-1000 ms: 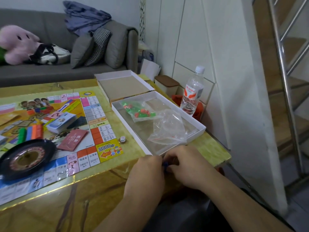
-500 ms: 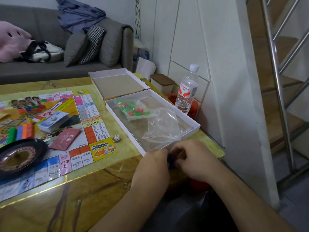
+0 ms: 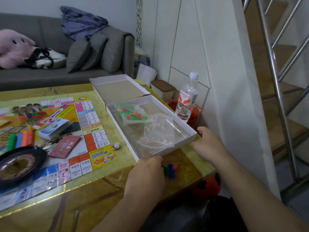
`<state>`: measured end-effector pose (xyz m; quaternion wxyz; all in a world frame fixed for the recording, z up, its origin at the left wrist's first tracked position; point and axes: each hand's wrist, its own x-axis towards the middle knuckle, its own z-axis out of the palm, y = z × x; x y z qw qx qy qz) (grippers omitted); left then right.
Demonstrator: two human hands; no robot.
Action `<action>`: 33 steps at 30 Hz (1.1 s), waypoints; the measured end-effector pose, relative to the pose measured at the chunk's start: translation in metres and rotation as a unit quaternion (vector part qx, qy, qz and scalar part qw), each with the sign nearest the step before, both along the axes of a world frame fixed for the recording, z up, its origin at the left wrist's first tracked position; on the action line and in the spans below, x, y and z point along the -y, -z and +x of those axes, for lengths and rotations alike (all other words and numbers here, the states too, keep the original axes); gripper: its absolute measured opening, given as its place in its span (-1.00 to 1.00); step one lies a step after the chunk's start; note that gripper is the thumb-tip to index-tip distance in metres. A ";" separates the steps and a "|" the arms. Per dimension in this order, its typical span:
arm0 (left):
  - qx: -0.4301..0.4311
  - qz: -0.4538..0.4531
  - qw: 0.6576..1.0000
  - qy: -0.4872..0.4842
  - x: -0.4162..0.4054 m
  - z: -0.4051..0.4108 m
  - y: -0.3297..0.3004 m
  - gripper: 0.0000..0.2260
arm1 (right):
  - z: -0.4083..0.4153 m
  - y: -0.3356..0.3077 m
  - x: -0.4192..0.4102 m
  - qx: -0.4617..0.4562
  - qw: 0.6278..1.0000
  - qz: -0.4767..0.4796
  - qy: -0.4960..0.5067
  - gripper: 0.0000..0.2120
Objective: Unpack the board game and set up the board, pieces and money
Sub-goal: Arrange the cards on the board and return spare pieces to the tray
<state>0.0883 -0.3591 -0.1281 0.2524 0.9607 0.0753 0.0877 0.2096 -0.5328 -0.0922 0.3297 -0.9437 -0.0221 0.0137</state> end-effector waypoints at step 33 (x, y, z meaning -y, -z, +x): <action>0.014 -0.107 0.994 0.026 -0.039 -0.003 0.012 -0.64 | -0.034 0.011 -0.005 -0.019 0.979 -0.062 -0.191 -0.53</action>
